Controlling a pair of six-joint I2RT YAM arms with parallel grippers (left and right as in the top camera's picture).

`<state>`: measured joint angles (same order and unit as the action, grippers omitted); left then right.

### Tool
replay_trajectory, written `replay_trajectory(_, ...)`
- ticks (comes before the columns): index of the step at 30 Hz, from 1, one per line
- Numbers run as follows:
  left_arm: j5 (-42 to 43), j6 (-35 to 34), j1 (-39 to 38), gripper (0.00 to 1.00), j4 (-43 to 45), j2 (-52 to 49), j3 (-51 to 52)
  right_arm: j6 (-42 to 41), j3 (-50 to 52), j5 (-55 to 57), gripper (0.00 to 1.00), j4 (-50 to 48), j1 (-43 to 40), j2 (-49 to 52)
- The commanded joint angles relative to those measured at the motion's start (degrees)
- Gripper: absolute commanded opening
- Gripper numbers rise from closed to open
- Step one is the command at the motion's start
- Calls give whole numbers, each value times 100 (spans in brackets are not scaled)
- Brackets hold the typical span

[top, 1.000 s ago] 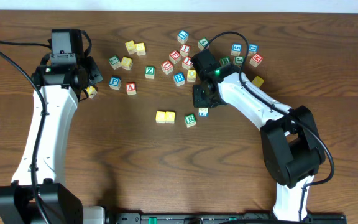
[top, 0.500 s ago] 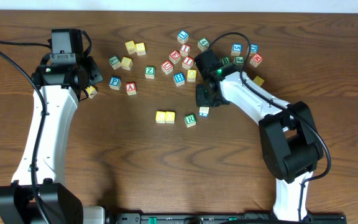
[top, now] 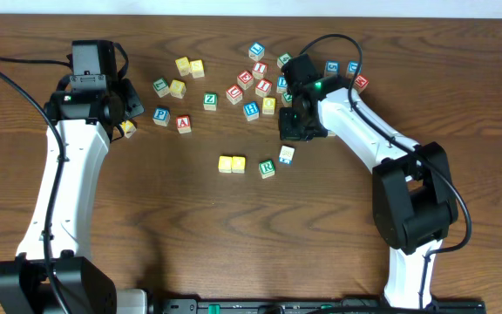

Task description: Spell out CORL

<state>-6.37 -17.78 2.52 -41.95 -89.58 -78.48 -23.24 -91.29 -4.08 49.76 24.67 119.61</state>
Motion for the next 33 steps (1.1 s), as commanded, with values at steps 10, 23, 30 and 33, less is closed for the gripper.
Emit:
replay_trajectory(10,-28,-7,20,43,-28,-44,-50,109,387,-203,1,162,155,-20)
replay_trajectory(23,-28,-7,20,43,-39,-44,-50,378,57,-404,1,715,39,-142)
replay_trajectory(30,-28,-7,20,43,-42,-44,-50,992,52,-708,1,592,7,-144)
replay_trajectory(33,-28,-7,20,43,-42,-44,-50,1220,52,-809,1,527,7,-144)
